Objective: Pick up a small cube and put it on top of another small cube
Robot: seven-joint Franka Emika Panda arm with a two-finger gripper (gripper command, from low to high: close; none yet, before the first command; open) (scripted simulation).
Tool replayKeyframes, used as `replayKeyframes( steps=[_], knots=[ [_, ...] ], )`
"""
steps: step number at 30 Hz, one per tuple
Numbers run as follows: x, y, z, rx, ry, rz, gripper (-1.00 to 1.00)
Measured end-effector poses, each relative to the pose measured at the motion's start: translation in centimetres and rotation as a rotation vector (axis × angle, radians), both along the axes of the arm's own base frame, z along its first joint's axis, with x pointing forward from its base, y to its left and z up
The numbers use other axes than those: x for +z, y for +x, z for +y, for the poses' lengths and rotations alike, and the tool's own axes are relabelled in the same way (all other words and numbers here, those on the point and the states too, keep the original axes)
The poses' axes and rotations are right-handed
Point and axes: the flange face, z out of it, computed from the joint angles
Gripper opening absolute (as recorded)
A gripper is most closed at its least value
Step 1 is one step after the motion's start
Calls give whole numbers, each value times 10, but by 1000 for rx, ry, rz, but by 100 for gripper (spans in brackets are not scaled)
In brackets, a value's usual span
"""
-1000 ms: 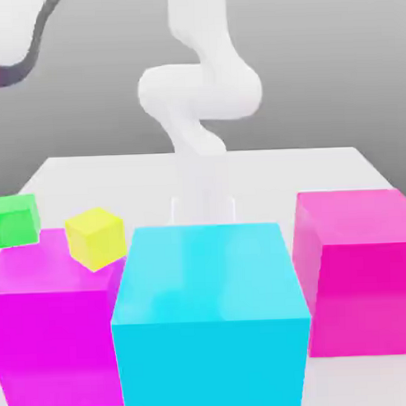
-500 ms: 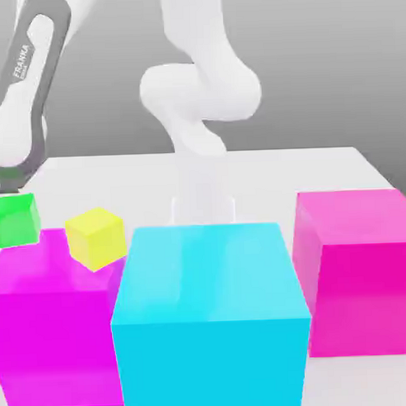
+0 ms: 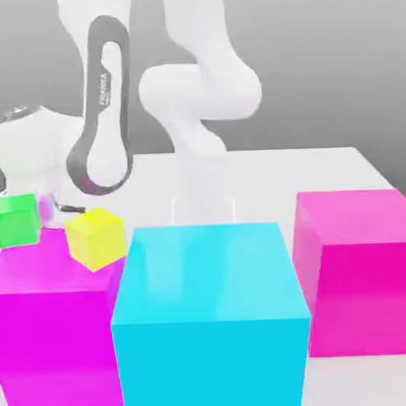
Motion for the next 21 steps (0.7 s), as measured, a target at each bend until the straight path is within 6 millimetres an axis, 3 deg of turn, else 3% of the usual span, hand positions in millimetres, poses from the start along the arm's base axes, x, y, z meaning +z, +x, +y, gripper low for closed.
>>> replayKeyframes(
  steps=[7,8,16,21],
  knots=[
    [-35,-4,3,4,4,11,0],
    [-36,-3,1,28,-2,5,-100],
    [-35,-3,2,8,2,5,-100],
    [-13,0,0,0,2,1,-100]
  ],
)
